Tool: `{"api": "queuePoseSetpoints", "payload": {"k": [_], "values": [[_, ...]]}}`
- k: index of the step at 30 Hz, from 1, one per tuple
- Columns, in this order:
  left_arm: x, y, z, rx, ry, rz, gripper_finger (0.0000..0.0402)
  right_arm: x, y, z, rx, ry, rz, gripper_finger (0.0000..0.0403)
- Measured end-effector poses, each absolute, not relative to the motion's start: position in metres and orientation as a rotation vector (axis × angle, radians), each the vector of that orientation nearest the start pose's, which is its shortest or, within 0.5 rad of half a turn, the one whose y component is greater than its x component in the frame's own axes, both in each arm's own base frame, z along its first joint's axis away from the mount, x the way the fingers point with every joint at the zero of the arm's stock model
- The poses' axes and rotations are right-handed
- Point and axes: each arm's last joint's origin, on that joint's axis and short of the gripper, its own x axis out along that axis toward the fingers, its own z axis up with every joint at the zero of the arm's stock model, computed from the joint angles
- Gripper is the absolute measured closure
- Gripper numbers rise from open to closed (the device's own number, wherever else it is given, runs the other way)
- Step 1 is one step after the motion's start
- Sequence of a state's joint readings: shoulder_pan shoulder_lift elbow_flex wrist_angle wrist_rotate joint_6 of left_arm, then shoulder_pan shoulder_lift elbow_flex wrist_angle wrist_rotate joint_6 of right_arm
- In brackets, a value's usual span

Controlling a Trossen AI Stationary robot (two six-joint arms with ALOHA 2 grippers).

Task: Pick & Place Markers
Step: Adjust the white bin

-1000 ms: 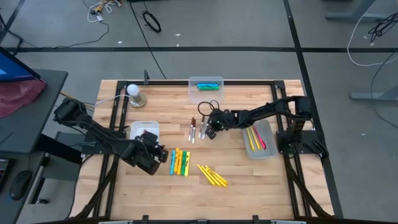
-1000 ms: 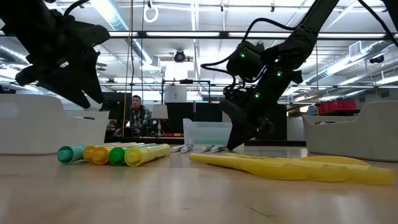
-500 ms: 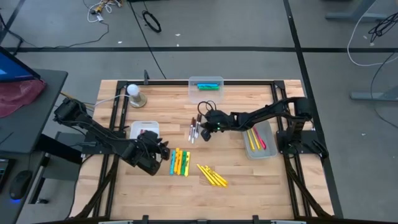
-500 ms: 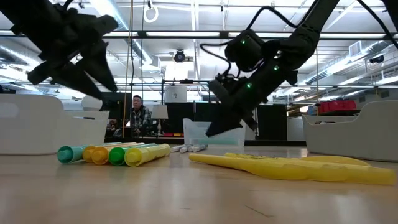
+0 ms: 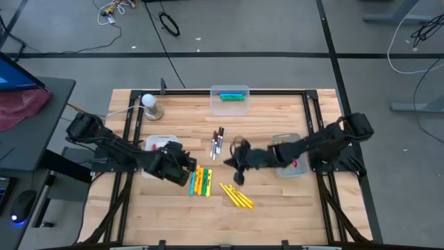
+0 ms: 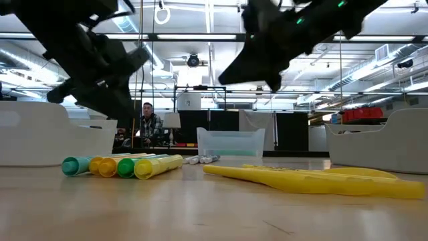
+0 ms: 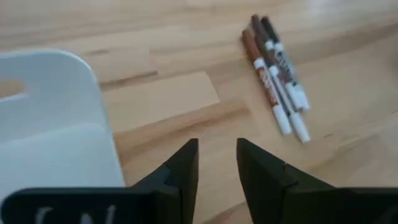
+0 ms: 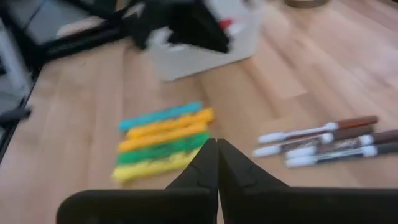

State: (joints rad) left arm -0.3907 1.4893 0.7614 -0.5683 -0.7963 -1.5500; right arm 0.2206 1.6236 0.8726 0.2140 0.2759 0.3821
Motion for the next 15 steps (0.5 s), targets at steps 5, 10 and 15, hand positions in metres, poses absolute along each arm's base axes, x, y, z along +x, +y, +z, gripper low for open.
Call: {"api": "queuePoseSetpoints", "payload": {"k": [5, 10, 15], "values": [[0.236, -0.064, 0.154, -0.664, 0.671, 1.032, 0.0335, 0.32, 0.098, 0.195, 0.19, 0.503, -0.125, 0.0403], [0.229, -0.063, 0.152, -0.653, 0.783, 1.049, 0.0379, 0.316, 0.11, 0.194, 0.17, 0.507, -0.118, 0.0403], [0.217, -0.069, 0.152, -0.62, 0.858, 1.076, 0.0397, 0.315, 0.11, 0.193, 0.171, 0.512, -0.121, 0.0403]]}}
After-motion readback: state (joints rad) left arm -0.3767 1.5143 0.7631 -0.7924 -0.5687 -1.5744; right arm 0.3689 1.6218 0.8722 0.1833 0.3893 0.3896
